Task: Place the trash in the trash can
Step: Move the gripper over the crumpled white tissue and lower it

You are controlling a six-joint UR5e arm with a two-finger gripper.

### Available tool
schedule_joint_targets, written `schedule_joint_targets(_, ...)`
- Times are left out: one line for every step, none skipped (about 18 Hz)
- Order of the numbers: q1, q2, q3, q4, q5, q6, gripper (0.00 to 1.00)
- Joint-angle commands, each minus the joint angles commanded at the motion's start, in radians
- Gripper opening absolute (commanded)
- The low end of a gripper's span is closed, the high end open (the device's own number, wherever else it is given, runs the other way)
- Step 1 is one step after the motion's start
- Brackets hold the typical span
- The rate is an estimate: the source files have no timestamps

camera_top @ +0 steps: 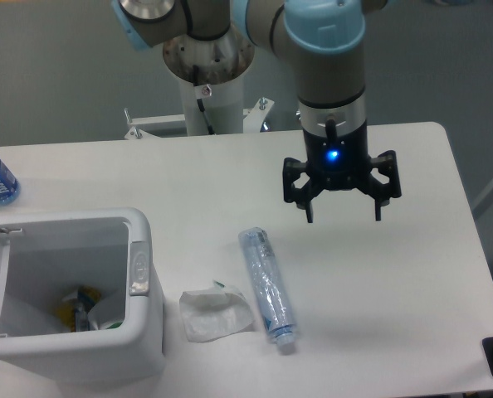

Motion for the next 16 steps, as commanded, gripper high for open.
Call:
schedule_joint_targets(-0.002, -0.003, -0.008, 0.006, 0.000, -0.002, 1.00)
schedule_joint_targets(-0.003, -0.003, -0.026, 0.011, -0.002, 0.000, 1.00)
schedule_joint_targets(-0.003, -0.002, -0.037, 0.017, -0.003, 0.002, 1.00)
schedule_joint_targets(-0.006, -0.002, -0.041, 0.024, -0.005, -0.011, 1.00)
schedule_joint_targets(-0.006, -0.005, -0.044, 0.035, -0.008, -0.011, 1.00)
schedule_joint_targets(-0.008, -0.008, -0.051, 0.055, -0.011, -0.012, 1.00)
schedule_joint_targets(-0.009, -0.009, -0.060, 0.092, -0.017, -0.011, 1.00)
schedule_joint_targets(-0.009, -0.011, -0.078, 0.141, -0.026, -0.012, 1.00)
schedule_joint_targets(-0.011, -0.014, -0.103, 0.190, -0.029, -0.029, 1.00)
schedule_joint_targets(-0.012, -0.021, -0.133, 0.234, -0.029, -0.058, 1.00)
schedule_joint_targets(-0.015, -0.025, -0.150, 0.274, -0.026, -0.102, 1.00)
schedule_joint_targets(-0.021, -0.034, -0.153, 0.294, -0.029, -0.145, 1.00)
schedule_joint_targets(-0.034, -0.038, -0.153, 0.302, -0.031, -0.152, 1.00)
schedule_joint_targets(-0.046, -0.043, -0.155, 0.304, -0.032, -0.135, 1.00)
schedule_joint_targets(-0.051, -0.049, -0.164, 0.304, -0.034, -0.092, 1.00)
schedule_joint_targets(-0.063, -0.049, -0.173, 0.296, -0.052, -0.021, 1.00)
